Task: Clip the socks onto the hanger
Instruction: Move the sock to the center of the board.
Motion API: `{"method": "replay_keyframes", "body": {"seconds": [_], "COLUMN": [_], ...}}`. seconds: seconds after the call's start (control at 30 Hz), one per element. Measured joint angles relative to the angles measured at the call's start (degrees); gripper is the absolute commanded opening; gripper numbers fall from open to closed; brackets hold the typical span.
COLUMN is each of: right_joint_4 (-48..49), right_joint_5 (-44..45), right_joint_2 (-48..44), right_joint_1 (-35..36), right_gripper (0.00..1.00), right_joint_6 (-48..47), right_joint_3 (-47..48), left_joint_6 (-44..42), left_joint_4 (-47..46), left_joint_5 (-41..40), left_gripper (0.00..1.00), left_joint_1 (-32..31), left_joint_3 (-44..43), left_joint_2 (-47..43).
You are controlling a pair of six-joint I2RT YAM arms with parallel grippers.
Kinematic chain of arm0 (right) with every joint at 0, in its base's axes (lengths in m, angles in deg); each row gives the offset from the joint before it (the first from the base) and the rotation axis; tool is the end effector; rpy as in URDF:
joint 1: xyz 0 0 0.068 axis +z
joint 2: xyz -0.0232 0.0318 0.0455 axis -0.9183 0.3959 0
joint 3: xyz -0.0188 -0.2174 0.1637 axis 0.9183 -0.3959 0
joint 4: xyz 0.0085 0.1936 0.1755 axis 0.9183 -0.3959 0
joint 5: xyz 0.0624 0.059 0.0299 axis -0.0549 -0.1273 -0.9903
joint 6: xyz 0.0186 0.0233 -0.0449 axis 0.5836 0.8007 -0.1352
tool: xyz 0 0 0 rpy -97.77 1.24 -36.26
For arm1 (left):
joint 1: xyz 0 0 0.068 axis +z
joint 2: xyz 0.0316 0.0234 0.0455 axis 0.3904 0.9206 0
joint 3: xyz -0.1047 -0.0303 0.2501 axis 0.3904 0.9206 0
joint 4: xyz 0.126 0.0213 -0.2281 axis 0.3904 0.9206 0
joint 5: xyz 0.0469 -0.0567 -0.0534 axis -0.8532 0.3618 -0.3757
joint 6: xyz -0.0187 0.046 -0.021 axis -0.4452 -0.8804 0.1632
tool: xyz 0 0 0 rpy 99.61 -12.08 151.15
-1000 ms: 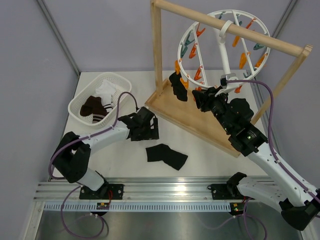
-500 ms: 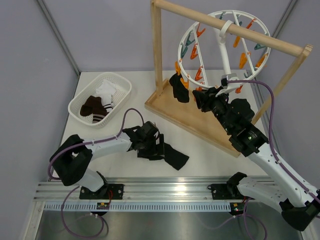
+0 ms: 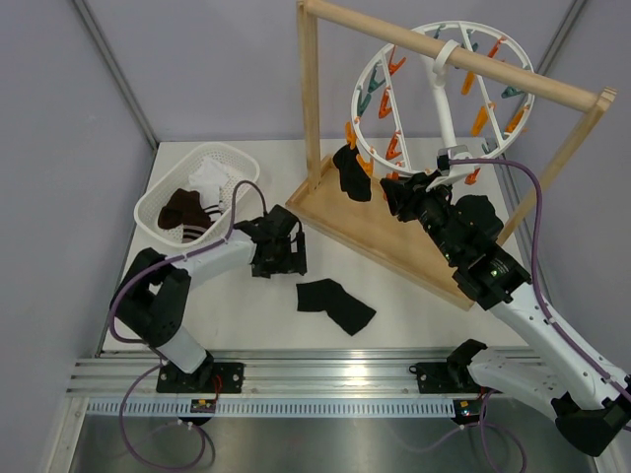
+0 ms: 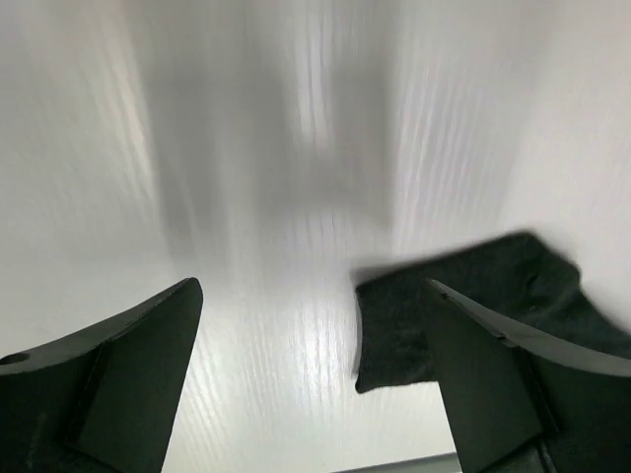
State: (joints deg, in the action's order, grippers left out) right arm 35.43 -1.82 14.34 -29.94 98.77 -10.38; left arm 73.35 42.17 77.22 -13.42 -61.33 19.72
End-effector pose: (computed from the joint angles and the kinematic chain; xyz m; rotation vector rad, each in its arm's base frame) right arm 0.1697 0.1182 0.4123 -0.1833 1.5366 0.5306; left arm 0.2400 -0.1748 0.1765 -0.0690 2.8028 -0.2735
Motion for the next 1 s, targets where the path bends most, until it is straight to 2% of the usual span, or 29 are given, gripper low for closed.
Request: {"method": "replay_keyframes", "body": {"seconds": [0.13,0.23,0.4,0.5,0.7,0.9,1.0], "right_joint_4": [0.0,0.0,0.0,0.0,0.0,-0.1,-0.3], "right_joint_5": [0.0,0.0,0.0,0.0,0.0,0.0,0.1], "right_joint_2": [0.0,-0.1,-0.5,-0.6,-0.6,-0.7,-0.8], "right_joint_1": [0.0,0.0,0.0,0.0,0.0,0.0,0.0], "right_gripper": [0.0,0.0,0.0,0.0,0.0,0.0,0.0], "right_joint_6": [0.0,0.0,0.0,0.0,0.0,0.0,0.0], "right_joint_3": [0.0,0.0,-0.1,-0.2,-0.2,-0.2,-0.2], "left_joint_6": [-2.7,-2.2,2.4,4.7,5.5,3.1,1.1], "left_joint_4": [2.1,1.3,-2.6,-4.5,-5.8,-5.2,-4.5], "left_joint_5": [-2.5,-1.1,5.9,9.7,11.5,9.8,7.8], "left_gripper": [0.95,0.95,0.95,0.95,0.95,0.95,0.95], "left_joint_1": [1.5,-0.2,-8.3,-11.0,-11.0,-10.3,-7.8], "left_joint_3": [-6.4,-7.2,-1.2,3.0,3.8,-1.4,-2.8], "left_joint_2": [0.8,0.0,-2.3,-2.4,-0.2,4.2,5.2]}}
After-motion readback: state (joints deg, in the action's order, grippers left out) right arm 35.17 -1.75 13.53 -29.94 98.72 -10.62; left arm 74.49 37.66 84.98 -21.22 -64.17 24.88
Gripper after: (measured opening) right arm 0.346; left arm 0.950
